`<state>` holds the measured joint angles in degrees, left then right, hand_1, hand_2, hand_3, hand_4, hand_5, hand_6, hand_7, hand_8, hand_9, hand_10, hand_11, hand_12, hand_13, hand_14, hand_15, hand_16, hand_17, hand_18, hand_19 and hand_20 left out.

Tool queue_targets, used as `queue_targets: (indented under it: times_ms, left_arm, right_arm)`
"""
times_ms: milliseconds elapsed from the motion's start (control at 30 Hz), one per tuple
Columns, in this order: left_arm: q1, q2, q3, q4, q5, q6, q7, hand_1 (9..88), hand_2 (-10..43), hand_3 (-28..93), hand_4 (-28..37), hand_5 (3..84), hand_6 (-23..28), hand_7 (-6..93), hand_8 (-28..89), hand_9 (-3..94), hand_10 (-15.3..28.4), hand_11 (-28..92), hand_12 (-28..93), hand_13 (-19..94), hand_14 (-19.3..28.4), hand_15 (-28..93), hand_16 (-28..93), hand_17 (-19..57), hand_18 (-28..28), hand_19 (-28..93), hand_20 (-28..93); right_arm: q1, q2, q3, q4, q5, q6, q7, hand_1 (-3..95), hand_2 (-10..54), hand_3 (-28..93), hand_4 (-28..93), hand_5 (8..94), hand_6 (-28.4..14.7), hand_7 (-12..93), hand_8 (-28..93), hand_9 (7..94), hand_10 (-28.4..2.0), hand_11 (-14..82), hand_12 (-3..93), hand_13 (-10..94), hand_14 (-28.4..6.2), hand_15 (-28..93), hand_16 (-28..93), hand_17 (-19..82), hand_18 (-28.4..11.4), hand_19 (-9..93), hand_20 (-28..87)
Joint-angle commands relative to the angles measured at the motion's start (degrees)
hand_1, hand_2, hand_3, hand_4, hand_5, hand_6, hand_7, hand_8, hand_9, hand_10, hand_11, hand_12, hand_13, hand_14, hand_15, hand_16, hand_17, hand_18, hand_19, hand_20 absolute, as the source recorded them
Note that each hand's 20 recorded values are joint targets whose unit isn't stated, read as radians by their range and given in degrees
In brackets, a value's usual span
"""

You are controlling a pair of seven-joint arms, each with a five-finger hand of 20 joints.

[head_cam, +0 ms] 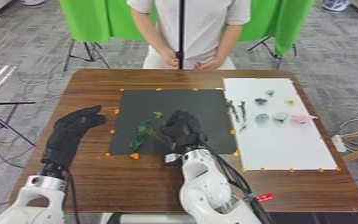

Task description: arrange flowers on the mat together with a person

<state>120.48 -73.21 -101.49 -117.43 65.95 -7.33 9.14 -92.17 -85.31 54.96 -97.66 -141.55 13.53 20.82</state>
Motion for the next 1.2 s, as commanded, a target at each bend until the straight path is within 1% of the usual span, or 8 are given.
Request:
queue_targets:
  times_ms: [33, 300, 467, 633, 833, 900, 1067, 1200]
  left_arm:
    - [0.2, -0.41, -0.31, -0.04, 0.4, -1.31, -0.98, 28.3, -7.9, 65, -17.0, 49.5, 4.6, 17.0, -5, 47.8, 13.5, 25, 19, 36, 17.9, 26, 6, 1.6, 16.2, 10, 19]
    - [0.1, -0.47, -0.39, 0.05, 0.36, -1.46, -0.97, 28.5, -7.9, 65, -16.8, 49.3, 4.6, 16.9, -5, 47.5, 13.4, 24, 19, 36, 17.9, 26, 6, 1.5, 16.1, 9, 19]
    - [0.1, -0.87, -0.56, 0.04, 0.58, -1.72, -0.98, 28.5, -8.0, 65, -16.6, 49.2, 4.6, 16.9, -5, 47.4, 13.5, 24, 19, 36, 17.9, 26, 6, 1.5, 16.1, 9, 19]
    - [0.1, -1.01, -0.54, 0.03, 0.74, -2.02, -1.13, 28.6, -8.0, 65, -16.5, 49.0, 4.6, 16.7, -5, 47.4, 13.4, 24, 19, 36, 17.9, 26, 6, 1.4, 16.1, 9, 19]
    - [0.7, -0.79, -1.01, -0.28, 0.38, -1.63, -1.0, 28.7, -7.9, 65, -16.5, 49.0, 4.6, 16.7, -5, 47.4, 13.4, 24, 19, 36, 17.9, 26, 6, 1.4, 16.1, 9, 19]
    - [0.9, -0.97, -1.34, -0.34, 0.43, -1.63, -1.13, 28.7, -7.9, 65, -16.5, 49.0, 4.6, 16.7, -5, 47.4, 13.4, 24, 19, 36, 17.9, 26, 6, 1.4, 16.1, 9, 19]
    - [0.7, -0.89, -1.44, -0.21, 0.36, -1.81, -1.15, 28.7, -7.9, 64, -16.5, 49.1, 4.6, 16.6, -5, 47.4, 13.4, 24, 19, 36, 17.9, 26, 6, 1.4, 16.1, 9, 19]
    - [0.3, -0.89, -1.18, -0.12, 0.47, -2.1, -1.29, 28.7, -7.9, 65, -16.5, 49.0, 4.6, 16.7, -5, 47.4, 13.4, 24, 19, 36, 17.9, 26, 6, 1.4, 16.1, 9, 19]
  right_arm:
    - [0.1, -1.2, 0.5, 0.4, 0.1, -0.9, -0.2, 49.3, -9.5, 59, -20, 83.5, 0.9, 17, 8, 88.2, -11.4, 48.3, 27.7, 68, -15.2, 80, 44, 27, -20.0, 60, 47]
    - [0.1, -1.2, 0.9, 0.9, -0.1, -0.1, -0.9, 46.0, -9.5, 61, -20, 82.8, 0.6, 17, 7, 88.1, -11.5, 47.6, 27.2, 68, -15.4, 80, 43, 27, -20.1, 59, 47]
    - [0.2, -1.3, 0.8, 1.2, -0.1, 1.8, -2.0, 51.6, -9.5, 60, -21, 86.0, 0.9, 22, 10, 89.3, -11.2, 47.5, 26.6, 69, -14.8, 80, 42, 27, -19.8, 59, 47]
    - [-0.1, -1.2, 0.9, 0.9, 0.3, 1.8, -2.6, 51.4, -9.5, 61, -21, 86.4, 0.9, 23, 11, 89.3, -11.1, 47.6, 26.8, 69, -14.8, 80, 42, 28, -19.6, 59, 47]
    - [-2.5, 1.3, 2.9, -4.2, -0.6, -2.9, -0.2, 41.0, -9.5, 66, -15, 85.7, 0.5, 21, 9, 89.1, -11.3, 47.5, 27.2, 68, -15.7, 80, 43, 27, -20.0, 59, 47]
    - [-3.6, 2.2, 4.0, -6.2, -0.7, -6.5, 1.0, 36.4, -6.7, 70, -14, 85.6, 0.4, 19, 6, 89.0, -11.8, 47.3, 27.3, 68, -16.2, 80, 43, 26, -20.2, 59, 48]
    - [-4.7, 2.8, 5.7, -8.4, 0.0, -13.9, 3.9, 31.5, 6.9, 72, -10, 86.5, 0.2, 18, -9, 90.1, -12.7, 47.2, 27.4, 69, -17.3, 81, 43, 27, -22.1, 65, 51]
    - [-4.6, 2.5, 6.0, -8.6, 0.3, -19.1, 5.4, 30.7, 12.3, 72, -8, 87.1, -0.1, 17, -9, 90.6, -13.2, 49.8, 28.7, 70, -18.0, 84, 44, 27, -23.1, 68, 52]
